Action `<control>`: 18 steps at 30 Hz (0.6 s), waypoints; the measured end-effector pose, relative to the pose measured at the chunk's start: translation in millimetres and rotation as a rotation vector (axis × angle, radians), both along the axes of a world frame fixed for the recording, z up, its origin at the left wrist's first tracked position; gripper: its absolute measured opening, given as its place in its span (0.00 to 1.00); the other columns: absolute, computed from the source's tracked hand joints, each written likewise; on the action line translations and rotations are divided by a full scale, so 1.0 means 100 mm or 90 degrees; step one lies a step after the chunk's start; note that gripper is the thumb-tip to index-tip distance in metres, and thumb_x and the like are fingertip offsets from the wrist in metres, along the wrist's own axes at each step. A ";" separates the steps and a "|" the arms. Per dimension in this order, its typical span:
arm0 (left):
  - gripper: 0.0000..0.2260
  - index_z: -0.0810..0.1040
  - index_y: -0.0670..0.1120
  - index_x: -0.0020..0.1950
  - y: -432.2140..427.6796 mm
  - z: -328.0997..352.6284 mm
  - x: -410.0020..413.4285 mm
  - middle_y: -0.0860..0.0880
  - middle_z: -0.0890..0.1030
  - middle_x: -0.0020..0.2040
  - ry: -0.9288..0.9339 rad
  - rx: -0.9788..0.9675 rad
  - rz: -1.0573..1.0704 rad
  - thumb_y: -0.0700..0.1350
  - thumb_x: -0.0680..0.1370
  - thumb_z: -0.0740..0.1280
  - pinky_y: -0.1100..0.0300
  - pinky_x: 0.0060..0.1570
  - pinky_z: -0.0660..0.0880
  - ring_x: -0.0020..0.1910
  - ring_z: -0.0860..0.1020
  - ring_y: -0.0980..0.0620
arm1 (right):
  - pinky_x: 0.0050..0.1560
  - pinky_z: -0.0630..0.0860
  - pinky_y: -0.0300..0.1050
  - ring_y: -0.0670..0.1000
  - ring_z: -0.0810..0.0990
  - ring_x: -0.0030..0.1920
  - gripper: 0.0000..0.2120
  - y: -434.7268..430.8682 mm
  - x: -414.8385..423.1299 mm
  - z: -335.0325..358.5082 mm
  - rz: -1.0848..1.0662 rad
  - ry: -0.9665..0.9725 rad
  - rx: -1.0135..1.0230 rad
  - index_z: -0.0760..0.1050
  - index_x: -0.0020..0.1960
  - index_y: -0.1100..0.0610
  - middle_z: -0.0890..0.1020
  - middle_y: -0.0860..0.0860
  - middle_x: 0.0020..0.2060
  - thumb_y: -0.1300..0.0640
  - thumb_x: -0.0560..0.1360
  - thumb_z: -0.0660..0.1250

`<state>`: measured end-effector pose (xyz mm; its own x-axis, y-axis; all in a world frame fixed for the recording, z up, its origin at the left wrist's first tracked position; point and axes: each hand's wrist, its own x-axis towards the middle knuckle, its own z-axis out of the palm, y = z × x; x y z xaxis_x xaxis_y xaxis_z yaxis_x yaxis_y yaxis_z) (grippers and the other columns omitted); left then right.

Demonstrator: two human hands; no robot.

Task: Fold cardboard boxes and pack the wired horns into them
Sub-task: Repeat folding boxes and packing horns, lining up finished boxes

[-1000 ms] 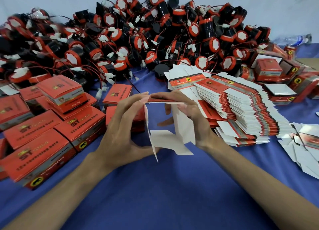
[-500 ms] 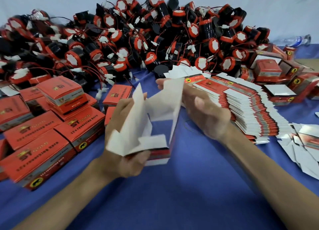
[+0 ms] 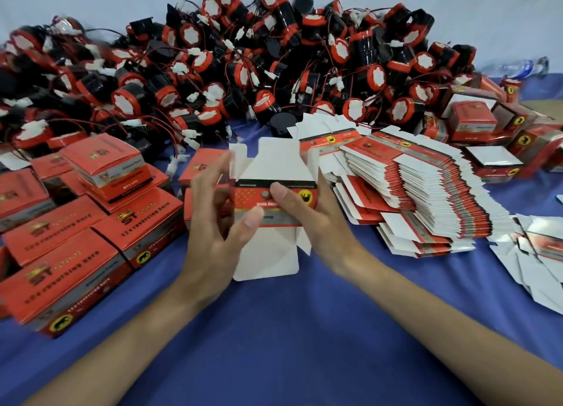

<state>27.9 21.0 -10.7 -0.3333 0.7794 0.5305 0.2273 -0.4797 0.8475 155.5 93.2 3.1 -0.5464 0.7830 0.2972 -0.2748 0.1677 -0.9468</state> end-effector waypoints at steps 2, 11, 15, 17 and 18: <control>0.27 0.62 0.59 0.69 0.00 0.00 0.00 0.41 0.68 0.69 0.015 -0.015 0.002 0.55 0.71 0.65 0.55 0.58 0.76 0.65 0.74 0.47 | 0.59 0.77 0.51 0.49 0.79 0.59 0.23 -0.06 -0.04 -0.03 -0.009 -0.006 0.045 0.66 0.67 0.44 0.81 0.44 0.57 0.51 0.74 0.68; 0.18 0.68 0.52 0.62 0.02 0.06 -0.06 0.37 0.65 0.64 0.071 0.043 0.042 0.50 0.73 0.66 0.57 0.59 0.73 0.64 0.72 0.46 | 0.48 0.78 0.43 0.46 0.78 0.54 0.21 -0.07 0.02 0.05 -0.013 0.025 0.070 0.63 0.59 0.48 0.73 0.52 0.57 0.59 0.71 0.69; 0.17 0.66 0.50 0.58 0.01 0.07 -0.04 0.34 0.66 0.62 0.060 0.063 0.063 0.49 0.73 0.67 0.53 0.58 0.73 0.63 0.70 0.40 | 0.46 0.80 0.44 0.55 0.75 0.61 0.23 -0.10 0.00 0.05 -0.025 0.055 0.057 0.61 0.55 0.51 0.68 0.53 0.65 0.60 0.69 0.71; 0.17 0.66 0.48 0.58 0.01 0.07 -0.03 0.34 0.67 0.63 0.044 0.067 0.062 0.49 0.73 0.67 0.55 0.57 0.74 0.62 0.72 0.44 | 0.46 0.79 0.41 0.54 0.73 0.64 0.24 -0.12 -0.02 0.05 -0.025 0.094 0.071 0.62 0.56 0.51 0.67 0.52 0.67 0.63 0.69 0.71; 0.17 0.67 0.46 0.59 0.01 0.07 -0.03 0.35 0.68 0.64 0.028 0.069 0.063 0.49 0.74 0.67 0.56 0.56 0.74 0.62 0.73 0.45 | 0.47 0.79 0.41 0.54 0.72 0.65 0.24 -0.12 -0.03 0.05 -0.028 0.109 0.078 0.63 0.57 0.50 0.67 0.52 0.67 0.63 0.69 0.72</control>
